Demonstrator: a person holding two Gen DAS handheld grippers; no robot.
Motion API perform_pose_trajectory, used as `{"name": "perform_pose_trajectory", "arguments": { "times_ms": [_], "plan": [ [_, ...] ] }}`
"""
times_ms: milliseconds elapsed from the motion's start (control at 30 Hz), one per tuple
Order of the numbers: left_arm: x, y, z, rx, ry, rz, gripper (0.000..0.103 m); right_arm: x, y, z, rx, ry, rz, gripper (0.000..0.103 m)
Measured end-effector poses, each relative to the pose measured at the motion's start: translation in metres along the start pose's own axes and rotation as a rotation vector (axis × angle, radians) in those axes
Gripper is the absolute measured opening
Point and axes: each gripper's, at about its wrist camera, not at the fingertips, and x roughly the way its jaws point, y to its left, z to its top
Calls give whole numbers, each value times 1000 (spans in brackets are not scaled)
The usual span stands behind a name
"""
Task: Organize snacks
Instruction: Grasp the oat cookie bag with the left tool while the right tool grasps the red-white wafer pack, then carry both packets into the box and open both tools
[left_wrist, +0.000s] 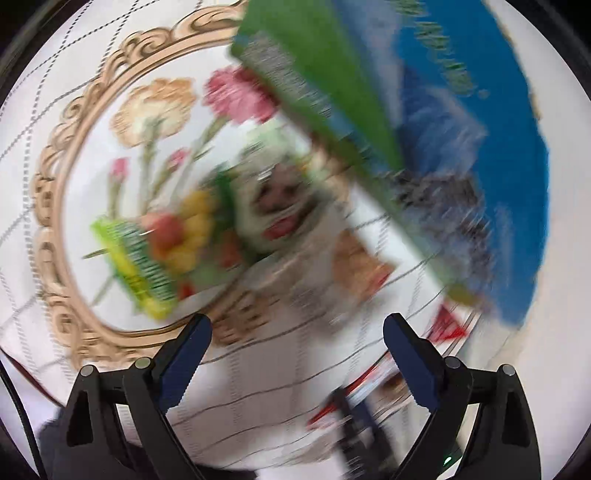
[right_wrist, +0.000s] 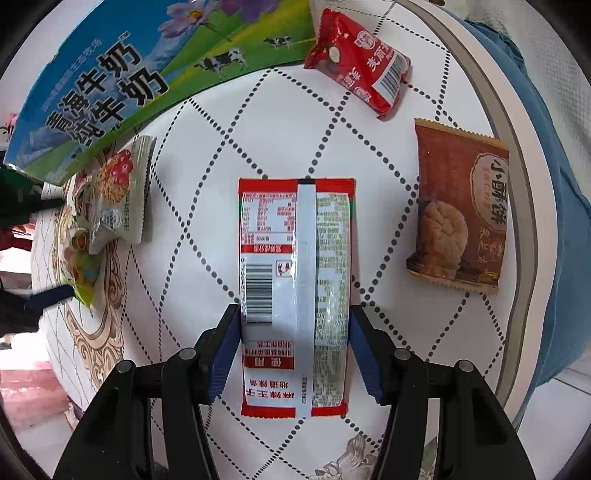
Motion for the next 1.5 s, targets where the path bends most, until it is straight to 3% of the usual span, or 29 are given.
{"name": "perform_pose_trajectory", "arguments": {
  "times_ms": [67, 167, 300, 400, 467, 567, 700, 867, 967, 1100, 1233, 1300, 1400, 1500],
  "plan": [
    [10, -12, 2, -42, -4, -27, 94, 0, 2, 1, -9, -3, -8, 61],
    [30, -29, 0, -75, -18, -6, 94, -1, 3, 1, -17, -5, -17, 61],
    [37, -43, -4, -106, -139, 51, 95, -3, 7, 1, -26, -9, -21, 61],
    [39, -44, 3, -96, -182, 101, 95, -4, 10, -1, -34, -15, -26, 61],
    [32, -25, 6, -74, -184, 108, 95, -5, 12, -4, -39, -16, -30, 61],
    [33, -10, 10, 6, -149, 164, 95, -6, 13, -5, -48, -14, -31, 61],
    [33, 18, -13, 102, -45, 224, 95, -6, 15, -6, -55, -11, -34, 61],
    [29, 47, -27, 107, 48, 204, 94, -3, 18, -3, -71, -14, -40, 61],
    [26, 61, -35, 106, 54, 167, 78, 0, 23, 0, -101, -19, -48, 59],
    [30, 43, -59, 292, 35, 199, 63, -2, 33, -4, -156, -4, -45, 55],
    [39, 16, -101, 601, 46, 289, 62, -3, 34, -18, -199, 56, -31, 54],
    [50, 12, -120, 727, 99, 335, 62, -1, 34, -27, -212, 103, -23, 55],
    [58, 24, -118, 641, 165, 296, 67, 1, 30, -32, -170, 145, 8, 66],
    [56, 50, -106, 461, 189, 197, 69, 0, 26, -30, -136, 135, 25, 67]
  ]
}}
